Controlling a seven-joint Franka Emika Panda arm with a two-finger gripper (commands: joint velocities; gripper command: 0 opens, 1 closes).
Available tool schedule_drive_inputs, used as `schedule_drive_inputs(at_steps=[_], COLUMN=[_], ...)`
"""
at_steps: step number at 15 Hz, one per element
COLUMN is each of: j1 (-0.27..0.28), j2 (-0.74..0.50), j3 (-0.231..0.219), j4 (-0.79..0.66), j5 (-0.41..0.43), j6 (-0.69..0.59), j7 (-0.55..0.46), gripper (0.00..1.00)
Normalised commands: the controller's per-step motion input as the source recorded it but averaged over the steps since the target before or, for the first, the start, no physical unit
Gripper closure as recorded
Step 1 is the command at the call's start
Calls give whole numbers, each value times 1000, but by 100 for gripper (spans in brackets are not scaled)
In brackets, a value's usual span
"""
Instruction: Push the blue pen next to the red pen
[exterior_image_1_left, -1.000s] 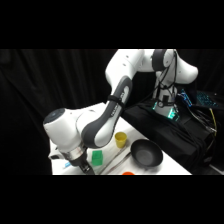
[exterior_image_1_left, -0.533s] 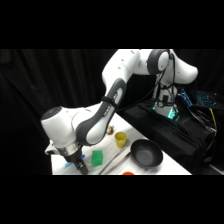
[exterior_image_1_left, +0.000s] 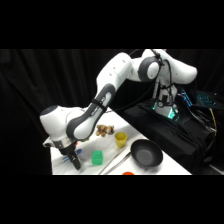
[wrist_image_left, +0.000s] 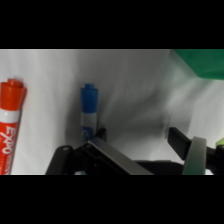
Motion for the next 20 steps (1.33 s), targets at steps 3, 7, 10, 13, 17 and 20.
schedule_drive_inputs(at_steps=[3, 7, 10, 13, 17, 20], j1=[-101, -89, -64, -10, 11, 73], j2=[252, 170, 128, -26, -346, -625], j3=[-33, -57, -48, -48, 27, -17], j4=[501, 414, 377, 203, -193, -530], j5=[131, 115, 113, 99, -6, -45], j6=[-187, -160, -181, -200, -223, -309], j7=[-200, -187, -176, -137, -39, 98], gripper=[0, 0, 0, 0, 0, 0])
